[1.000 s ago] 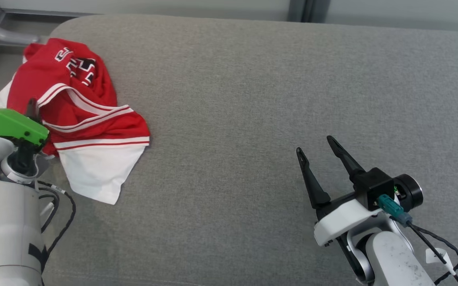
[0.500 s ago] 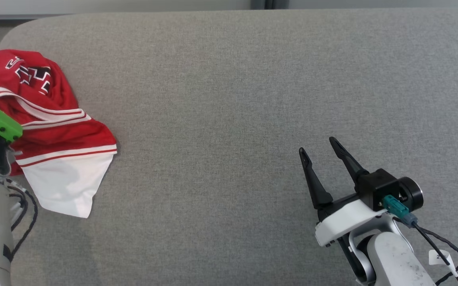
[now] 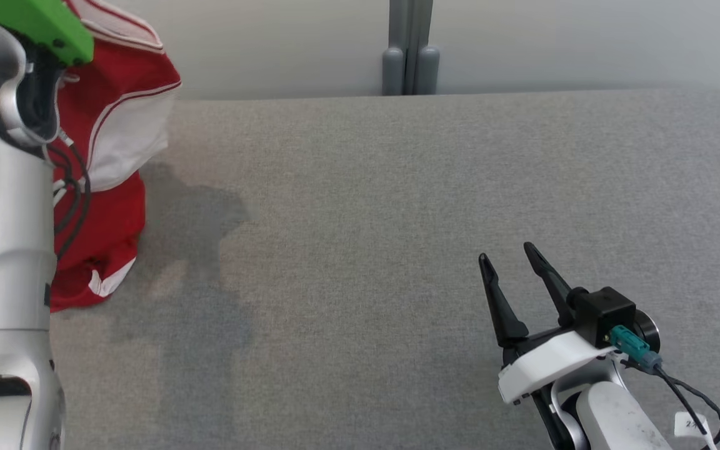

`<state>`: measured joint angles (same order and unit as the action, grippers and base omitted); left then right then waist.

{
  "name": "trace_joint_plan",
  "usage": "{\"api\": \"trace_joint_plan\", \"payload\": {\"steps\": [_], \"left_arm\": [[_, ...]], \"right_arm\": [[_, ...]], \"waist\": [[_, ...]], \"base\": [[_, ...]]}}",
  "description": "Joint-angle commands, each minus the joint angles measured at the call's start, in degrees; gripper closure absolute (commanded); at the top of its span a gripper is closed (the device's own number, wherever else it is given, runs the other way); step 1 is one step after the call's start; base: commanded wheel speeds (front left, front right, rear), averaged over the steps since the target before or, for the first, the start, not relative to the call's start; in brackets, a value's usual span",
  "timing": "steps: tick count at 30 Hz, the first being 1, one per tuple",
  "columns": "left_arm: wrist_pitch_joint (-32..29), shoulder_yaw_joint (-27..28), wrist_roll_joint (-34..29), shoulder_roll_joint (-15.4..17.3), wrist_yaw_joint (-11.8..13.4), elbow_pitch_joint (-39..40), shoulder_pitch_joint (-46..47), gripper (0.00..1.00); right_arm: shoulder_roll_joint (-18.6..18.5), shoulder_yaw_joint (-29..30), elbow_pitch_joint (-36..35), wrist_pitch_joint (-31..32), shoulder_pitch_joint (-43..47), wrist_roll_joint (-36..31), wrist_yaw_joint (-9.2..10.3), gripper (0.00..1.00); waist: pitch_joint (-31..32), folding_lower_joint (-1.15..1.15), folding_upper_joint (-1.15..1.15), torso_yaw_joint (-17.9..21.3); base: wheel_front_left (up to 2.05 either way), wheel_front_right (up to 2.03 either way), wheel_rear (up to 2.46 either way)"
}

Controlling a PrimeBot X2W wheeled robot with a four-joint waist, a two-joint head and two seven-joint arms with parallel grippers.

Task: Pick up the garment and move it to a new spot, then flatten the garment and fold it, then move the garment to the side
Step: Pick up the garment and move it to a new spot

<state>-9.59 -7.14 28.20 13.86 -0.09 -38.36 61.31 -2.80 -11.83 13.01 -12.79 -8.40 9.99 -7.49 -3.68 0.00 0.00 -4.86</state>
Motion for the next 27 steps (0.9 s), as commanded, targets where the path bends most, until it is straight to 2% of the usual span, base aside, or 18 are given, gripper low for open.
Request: {"api": "trace_joint_plan", "payload": {"steps": [1, 14, 21, 27], "left_arm": [[-0.3, -0.7, -0.5, -0.5, -0.4, 0.9, 1.5, 1.00], [-1.4, -7.7, -0.8, -8.6, -1.6, 7.4, 4.6, 1.00], [-2.6, -15.1, -2.2, -10.2, -2.9, 5.4, -0.9, 1.00], [-1.1, -20.5, -0.4, -10.7, -3.7, 0.3, -8.4, 1.00]], "right_arm": [[-0.2, 0.0, 0.3, -0.5, 0.2, 0.4, 0.01, 0.00], [-0.2, -0.7, 1.3, -1.5, -1.3, 1.0, 0.00, 0.00], [-0.1, 1.2, 0.9, -1.9, -1.6, 1.6, 0.00, 0.00], [-0.1, 1.2, 1.0, -2.2, -2.7, 2.1, 0.00, 0.00]], "waist": [[2.6, 0.00, 0.00, 3.8], [-0.2, 0.00, 0.00, 18.8], [-3.7, 0.00, 0.00, 22.3], [-5.6, 0.00, 0.00, 22.5]], "base": [[0.00, 0.00, 0.00], [0.00, 0.00, 0.00], [0.00, 0.00, 0.00], [0.00, 0.00, 0.00]]}}
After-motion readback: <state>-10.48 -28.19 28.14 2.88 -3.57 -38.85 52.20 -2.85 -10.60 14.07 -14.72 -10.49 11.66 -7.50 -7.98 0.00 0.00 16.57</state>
